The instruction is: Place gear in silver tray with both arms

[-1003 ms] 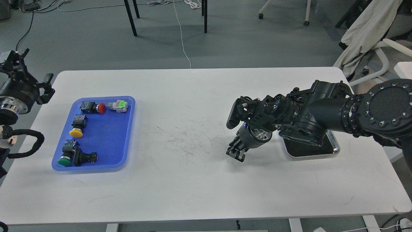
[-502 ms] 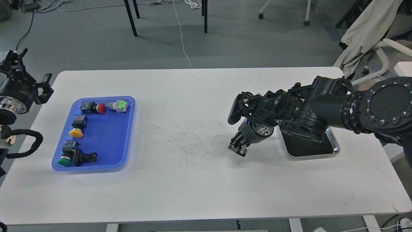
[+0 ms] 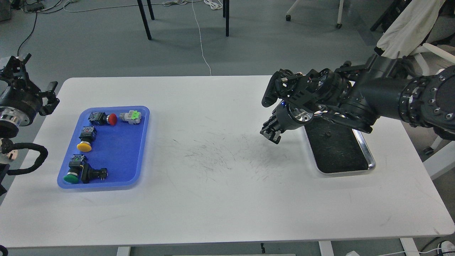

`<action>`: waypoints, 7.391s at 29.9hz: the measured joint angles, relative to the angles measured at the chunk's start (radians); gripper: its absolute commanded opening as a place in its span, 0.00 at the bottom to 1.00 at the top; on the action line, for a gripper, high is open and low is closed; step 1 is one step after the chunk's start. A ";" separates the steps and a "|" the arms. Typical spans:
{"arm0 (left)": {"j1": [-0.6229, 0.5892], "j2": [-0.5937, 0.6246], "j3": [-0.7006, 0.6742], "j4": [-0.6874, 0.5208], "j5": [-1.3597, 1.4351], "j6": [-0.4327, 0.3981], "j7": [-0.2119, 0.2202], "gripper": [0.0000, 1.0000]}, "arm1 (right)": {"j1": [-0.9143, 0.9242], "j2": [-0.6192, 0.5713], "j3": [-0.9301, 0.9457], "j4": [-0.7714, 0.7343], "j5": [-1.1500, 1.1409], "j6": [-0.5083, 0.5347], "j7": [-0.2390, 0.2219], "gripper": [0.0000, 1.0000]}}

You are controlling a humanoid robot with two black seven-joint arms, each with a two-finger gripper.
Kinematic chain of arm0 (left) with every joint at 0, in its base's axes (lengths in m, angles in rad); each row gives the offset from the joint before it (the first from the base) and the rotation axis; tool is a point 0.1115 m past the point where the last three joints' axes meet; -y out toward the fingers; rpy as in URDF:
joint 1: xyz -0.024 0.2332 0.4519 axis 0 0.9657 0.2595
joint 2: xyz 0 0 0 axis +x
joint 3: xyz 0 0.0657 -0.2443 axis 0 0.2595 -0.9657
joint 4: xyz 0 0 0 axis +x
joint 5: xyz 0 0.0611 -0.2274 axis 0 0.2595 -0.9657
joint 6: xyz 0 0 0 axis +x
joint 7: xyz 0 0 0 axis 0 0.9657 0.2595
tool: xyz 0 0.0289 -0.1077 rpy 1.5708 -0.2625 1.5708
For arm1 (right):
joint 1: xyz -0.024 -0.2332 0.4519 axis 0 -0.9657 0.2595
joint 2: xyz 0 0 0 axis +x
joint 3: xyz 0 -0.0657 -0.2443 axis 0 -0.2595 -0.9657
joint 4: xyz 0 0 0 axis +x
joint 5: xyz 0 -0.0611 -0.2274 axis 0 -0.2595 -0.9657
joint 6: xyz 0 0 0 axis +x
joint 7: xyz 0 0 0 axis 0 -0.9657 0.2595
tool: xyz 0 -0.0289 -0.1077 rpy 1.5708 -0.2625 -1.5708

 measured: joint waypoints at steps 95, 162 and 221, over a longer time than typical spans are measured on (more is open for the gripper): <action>0.007 0.056 0.014 -0.041 0.014 -0.039 0.001 0.99 | -0.175 -0.397 0.628 -0.100 0.298 -0.062 -0.002 0.82; -0.095 0.027 0.089 -0.341 0.041 0.173 -0.056 0.99 | -0.643 -0.272 1.347 -0.057 1.207 -0.389 -0.160 0.98; -0.116 0.007 0.039 -0.270 -0.064 0.029 0.090 0.99 | -0.601 -0.222 1.409 0.000 1.444 -0.221 -0.201 0.99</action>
